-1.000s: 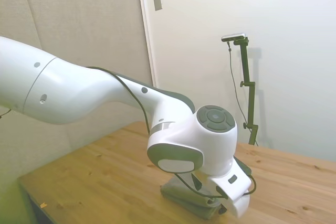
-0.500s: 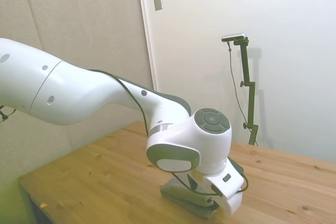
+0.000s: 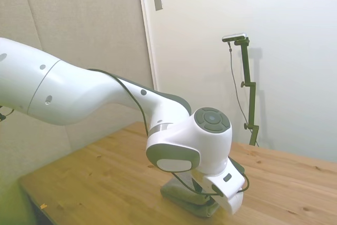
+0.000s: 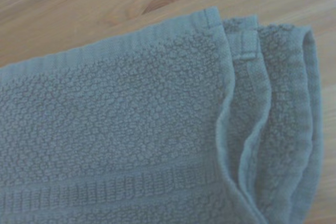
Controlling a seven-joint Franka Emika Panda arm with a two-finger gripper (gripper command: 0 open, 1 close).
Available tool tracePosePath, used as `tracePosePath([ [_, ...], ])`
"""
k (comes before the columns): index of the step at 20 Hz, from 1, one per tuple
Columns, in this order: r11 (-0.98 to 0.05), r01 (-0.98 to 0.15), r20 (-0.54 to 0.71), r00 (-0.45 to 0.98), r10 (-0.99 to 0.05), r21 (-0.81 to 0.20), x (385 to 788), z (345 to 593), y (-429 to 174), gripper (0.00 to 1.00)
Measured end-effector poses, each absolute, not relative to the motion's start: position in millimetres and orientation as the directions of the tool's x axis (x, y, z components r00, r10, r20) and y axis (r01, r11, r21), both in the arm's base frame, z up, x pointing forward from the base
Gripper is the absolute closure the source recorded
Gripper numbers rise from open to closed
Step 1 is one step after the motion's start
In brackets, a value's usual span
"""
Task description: Unfold the towel
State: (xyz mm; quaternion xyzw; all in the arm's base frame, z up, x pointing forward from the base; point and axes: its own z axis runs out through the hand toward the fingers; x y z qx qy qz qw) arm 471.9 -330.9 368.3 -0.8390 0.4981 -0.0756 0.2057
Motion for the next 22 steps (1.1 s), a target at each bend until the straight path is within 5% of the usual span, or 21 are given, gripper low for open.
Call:
tracePosePath([
  [22, -0.473, -0.759, -0.033, 0.543, -0.839, -0.447, 464.3, 412.6, -309.6, 1.00],
])
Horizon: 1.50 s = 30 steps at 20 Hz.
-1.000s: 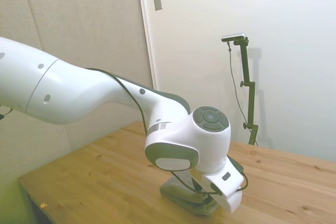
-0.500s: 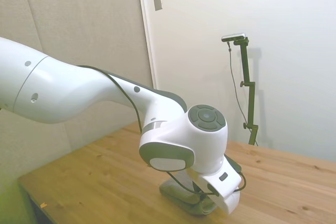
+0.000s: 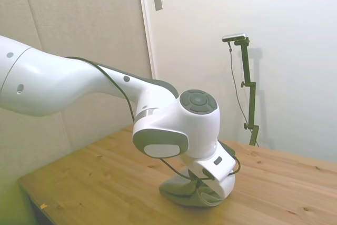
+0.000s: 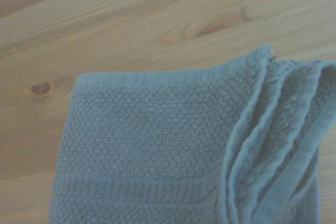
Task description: Unfold the towel
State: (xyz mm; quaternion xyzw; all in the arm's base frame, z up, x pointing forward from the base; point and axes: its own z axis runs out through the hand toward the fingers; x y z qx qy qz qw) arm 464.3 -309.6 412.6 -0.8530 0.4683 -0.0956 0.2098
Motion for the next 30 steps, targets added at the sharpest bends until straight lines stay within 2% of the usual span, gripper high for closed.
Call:
tracePosePath([
  [5, -0.499, -0.793, -0.029, 0.541, -0.840, -0.351, 468.7, 421.5, -297.0, 1.00],
  [10, -0.544, -0.806, 0.043, 0.550, -0.834, -0.233, 476.2, 438.6, -277.9, 1.00],
  [17, -0.627, -0.750, 0.111, 0.619, -0.777, -0.211, 501.2, 473.7, -206.1, 1.00],
  [21, -0.681, -0.708, 0.143, 0.666, -0.732, -0.190, 519.0, 486.3, -142.9, 1.00],
  [24, -0.727, -0.660, 0.153, 0.712, -0.686, -0.187, 529.7, 484.8, -82.6, 1.00],
  [28, -0.795, -0.578, 0.175, 0.776, -0.605, -0.186, 530.6, 460.8, -0.2, 1.00],
  [29, -0.806, -0.562, 0.174, 0.788, -0.590, -0.187, 527.4, 452.0, 18.9, 0.00],
  [30, -0.815, -0.549, 0.169, 0.799, -0.577, -0.184, 523.0, 442.3, 35.5, 0.00],
])
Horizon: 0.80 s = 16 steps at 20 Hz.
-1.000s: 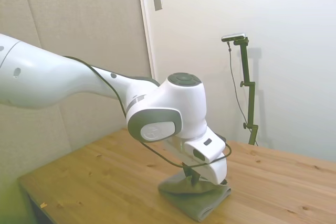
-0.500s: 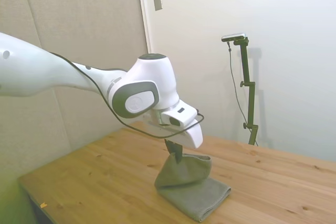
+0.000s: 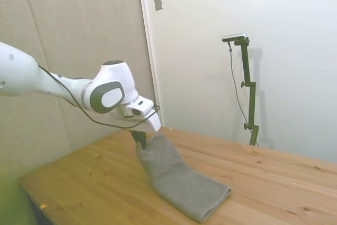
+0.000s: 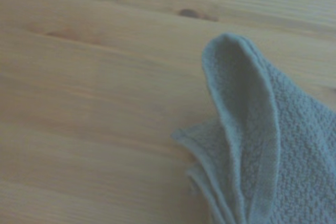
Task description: Unfold the towel
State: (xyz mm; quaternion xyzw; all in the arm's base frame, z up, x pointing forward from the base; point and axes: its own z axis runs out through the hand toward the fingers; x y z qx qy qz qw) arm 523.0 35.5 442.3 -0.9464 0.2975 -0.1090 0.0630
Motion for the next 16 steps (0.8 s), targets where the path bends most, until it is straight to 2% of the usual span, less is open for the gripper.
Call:
tracePosePath([
  [3, -0.828, -0.537, 0.136, 0.819, -0.557, -0.161, 508.4, 409.2, 63.4, 0.00],
  [6, -0.829, -0.540, 0.117, 0.823, -0.556, -0.145, 502.8, 384.8, 64.7, 0.00],
  [11, -0.833, -0.535, 0.105, 0.829, -0.550, -0.140, 499.3, 379.1, 69.9, 0.00],
  [16, -0.829, -0.536, 0.101, 0.826, -0.554, -0.162, 496.1, 388.1, 75.4, 0.00],
])
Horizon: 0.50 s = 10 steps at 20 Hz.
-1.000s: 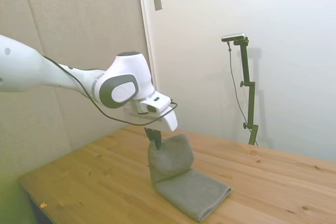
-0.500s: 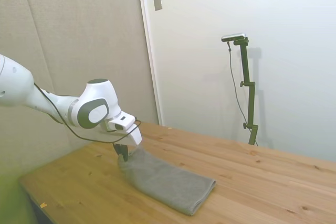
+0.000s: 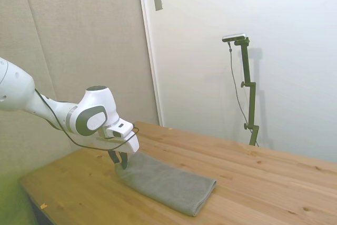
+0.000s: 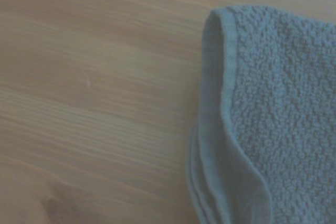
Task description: Unfold the towel
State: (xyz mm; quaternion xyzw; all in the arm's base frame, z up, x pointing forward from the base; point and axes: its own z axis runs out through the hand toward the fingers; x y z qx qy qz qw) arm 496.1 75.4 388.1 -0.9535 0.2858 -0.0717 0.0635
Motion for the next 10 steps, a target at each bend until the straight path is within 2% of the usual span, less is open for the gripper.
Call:
tracePosePath([
  [4, -0.812, -0.561, 0.089, 0.811, -0.578, -0.159, 485.6, 420.0, 78.2, 0.00],
  [7, -0.749, -0.658, 0.072, 0.745, -0.663, -0.084, 465.0, 451.7, 81.0, 0.00],
  [10, -0.661, -0.750, 0.077, 0.658, -0.749, -0.020, 435.8, 471.5, 85.9, 0.00],
])
